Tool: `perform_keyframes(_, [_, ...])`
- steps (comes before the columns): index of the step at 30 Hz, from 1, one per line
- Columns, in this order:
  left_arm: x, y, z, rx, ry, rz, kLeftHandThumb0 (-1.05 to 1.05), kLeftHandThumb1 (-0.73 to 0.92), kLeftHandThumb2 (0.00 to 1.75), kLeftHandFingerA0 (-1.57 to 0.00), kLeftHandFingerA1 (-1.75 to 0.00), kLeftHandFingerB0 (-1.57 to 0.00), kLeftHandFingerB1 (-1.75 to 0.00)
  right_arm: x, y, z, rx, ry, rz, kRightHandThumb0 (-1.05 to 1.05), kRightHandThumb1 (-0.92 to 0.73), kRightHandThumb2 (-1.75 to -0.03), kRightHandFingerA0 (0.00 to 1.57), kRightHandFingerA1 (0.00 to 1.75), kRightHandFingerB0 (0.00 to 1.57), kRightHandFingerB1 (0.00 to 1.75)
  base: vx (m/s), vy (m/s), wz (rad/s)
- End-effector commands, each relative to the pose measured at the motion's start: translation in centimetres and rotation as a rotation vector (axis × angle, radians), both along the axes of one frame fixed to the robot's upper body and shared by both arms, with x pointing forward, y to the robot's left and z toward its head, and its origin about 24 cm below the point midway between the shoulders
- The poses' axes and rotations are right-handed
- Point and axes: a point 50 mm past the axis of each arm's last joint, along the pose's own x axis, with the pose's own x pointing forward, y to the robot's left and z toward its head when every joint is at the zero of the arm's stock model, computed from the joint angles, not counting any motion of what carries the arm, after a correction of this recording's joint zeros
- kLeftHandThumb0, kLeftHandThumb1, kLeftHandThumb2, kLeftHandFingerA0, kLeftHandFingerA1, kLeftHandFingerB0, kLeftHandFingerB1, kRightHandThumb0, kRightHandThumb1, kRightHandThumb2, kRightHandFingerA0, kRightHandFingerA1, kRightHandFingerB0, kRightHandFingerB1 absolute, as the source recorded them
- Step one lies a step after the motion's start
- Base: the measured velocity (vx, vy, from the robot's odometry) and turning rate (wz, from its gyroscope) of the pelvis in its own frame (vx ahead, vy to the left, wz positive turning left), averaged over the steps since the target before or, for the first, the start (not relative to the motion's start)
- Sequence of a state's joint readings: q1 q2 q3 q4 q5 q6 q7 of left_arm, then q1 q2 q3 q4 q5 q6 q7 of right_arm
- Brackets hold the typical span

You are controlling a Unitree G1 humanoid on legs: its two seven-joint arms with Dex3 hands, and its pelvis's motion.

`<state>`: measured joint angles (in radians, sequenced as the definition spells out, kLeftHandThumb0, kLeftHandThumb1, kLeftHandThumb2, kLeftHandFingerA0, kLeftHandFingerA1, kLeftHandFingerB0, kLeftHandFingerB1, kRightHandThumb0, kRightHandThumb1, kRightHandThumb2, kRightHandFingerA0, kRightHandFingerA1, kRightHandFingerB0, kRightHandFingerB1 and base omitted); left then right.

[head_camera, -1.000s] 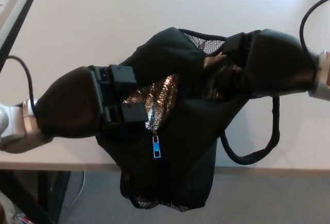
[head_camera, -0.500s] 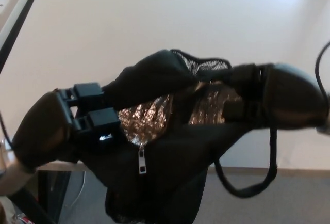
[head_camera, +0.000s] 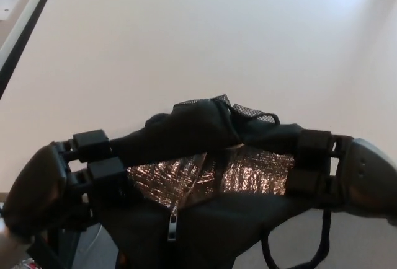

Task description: A lunch bag is kept on the middle of the desk and the robot uses both its hands to grab the opening of the bag from the left and right and moves its hands away from each other to spread the bag open

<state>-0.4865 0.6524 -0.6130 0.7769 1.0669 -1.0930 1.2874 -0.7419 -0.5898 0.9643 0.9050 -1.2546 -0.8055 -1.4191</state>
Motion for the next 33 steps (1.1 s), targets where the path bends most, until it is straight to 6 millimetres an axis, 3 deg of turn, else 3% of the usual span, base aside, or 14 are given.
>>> perform_keyframes(1, [2.6,-0.6,4.8,-0.007,-0.192,0.034,-0.19,0.30,1.19,-0.96,-1.42,-0.91,-1.09,3.5,-2.5,4.1,-0.065,-0.150,-0.209,-0.23,-0.58,-0.68,0.85,1.60,0.76,1.44,0.00,0.000,0.00])
perform_keyframes(6, [5.2,-7.0,10.0,-0.007,-0.400,-0.142,-0.14,0.33,1.08,-0.90,-1.44,-0.85,-1.04,7.8,2.9,9.0,-0.003,-0.168,-0.260,-0.18,-0.60,-0.56,0.75,1.67,0.67,1.52,0.00,0.000,0.00])
perform_keyframes(9, [5.9,-9.4,12.0,0.010,-0.464,-0.201,-0.18,0.27,1.09,-0.92,-1.36,-0.87,-1.03,8.9,4.6,11.3,0.027,-0.176,-0.287,-0.20,-0.61,-0.58,0.74,1.62,0.73,1.36,0.00,0.000,0.00])
perform_keyframes(12, [6.2,-10.7,13.2,0.013,-0.504,-0.230,-0.22,0.27,1.04,-0.86,-1.35,-0.80,-1.06,9.6,5.5,12.8,0.078,-0.198,-0.319,-0.24,-0.65,-0.56,0.70,1.67,0.58,1.52,0.00,0.000,0.00])
perform_keyframes(13, [6.4,-11.7,13.9,0.007,-0.548,-0.244,-0.20,0.33,1.01,-0.83,-1.41,-0.73,-1.14,9.9,6.0,13.7,0.127,-0.179,-0.341,-0.22,-0.60,-0.60,0.73,1.51,0.62,1.08,0.00,0.000,0.00])
perform_keyframes(14, [6.4,-12.5,14.6,0.002,-0.589,-0.257,-0.20,0.33,1.01,-0.83,-1.41,-0.73,-1.14,10.2,6.4,14.5,0.170,-0.151,-0.358,-0.22,-0.60,-0.60,0.73,1.51,0.62,1.08,0.00,0.000,0.00])
perform_keyframes(15, [6.5,-13.3,15.1,0.004,-0.621,-0.263,-0.20,0.42,0.92,-0.82,-1.34,-0.71,-1.07,10.7,6.6,15.3,0.161,-0.136,-0.406,-0.23,-0.39,-0.88,0.57,0.78,0.00,0.46,0.00,0.000,0.00])
perform_keyframes(16, [6.5,-13.5,15.3,0.004,-0.627,-0.265,-0.19,0.49,0.77,-0.76,-1.08,-0.69,-0.86,10.9,6.7,15.6,0.148,-0.143,-0.430,-0.37,-0.53,-0.59,0.17,0.40,0.04,0.23,0.00,0.000,0.00])
perform_keyframes(17, [6.4,-13.9,15.4,-0.003,-0.639,-0.274,-0.12,0.48,0.73,-0.59,-0.76,-0.59,-0.56,11.1,7.0,15.9,0.140,-0.154,-0.452,-0.36,-0.43,-0.67,0.10,0.42,0.01,0.19,0.00,0.000,0.00])
perform_keyframes(20, [6.4,-14.5,15.5,-0.011,-0.669,-0.280,-0.01,0.47,0.70,-0.33,-0.39,-0.30,-0.35,11.4,7.5,16.7,0.162,-0.143,-0.468,-0.28,-0.42,-0.68,0.12,0.46,0.00,0.21,0.00,0.000,0.00])
perform_keyframes(24, [6.6,-14.7,14.9,0.001,-0.627,-0.254,0.06,0.30,0.89,-0.15,-0.53,-0.08,-0.50,11.5,7.5,16.9,0.188,-0.114,-0.479,-0.19,-0.46,-0.56,0.20,0.41,0.07,0.27,0.00,0.000,0.00])
perform_keyframes(26, [6.9,-14.5,14.6,0.013,-0.610,-0.223,0.02,0.47,0.72,-0.18,-0.40,-0.06,-0.40,11.5,7.4,16.7,0.176,-0.098,-0.488,-0.21,-0.47,-0.58,0.18,0.42,0.09,0.23,0.00,0.000,0.00])
perform_keyframes(30, [7.4,-13.2,14.4,0.043,-0.570,-0.138,0.05,0.40,1.00,-0.03,-0.48,0.00,-0.49,11.6,6.5,16.9,0.166,-0.097,-0.511,-0.18,-0.47,-0.63,0.19,0.44,0.05,0.20,0.00,0.000,0.00])
perform_keyframes(33, [7.7,-12.2,14.6,0.048,-0.577,-0.069,0.06,0.47,0.82,-0.10,-0.38,-0.03,-0.34,11.7,5.5,17.4,0.170,-0.088,-0.542,-0.19,-0.48,-0.62,0.19,0.42,0.06,0.20,0.00,0.000,0.00])
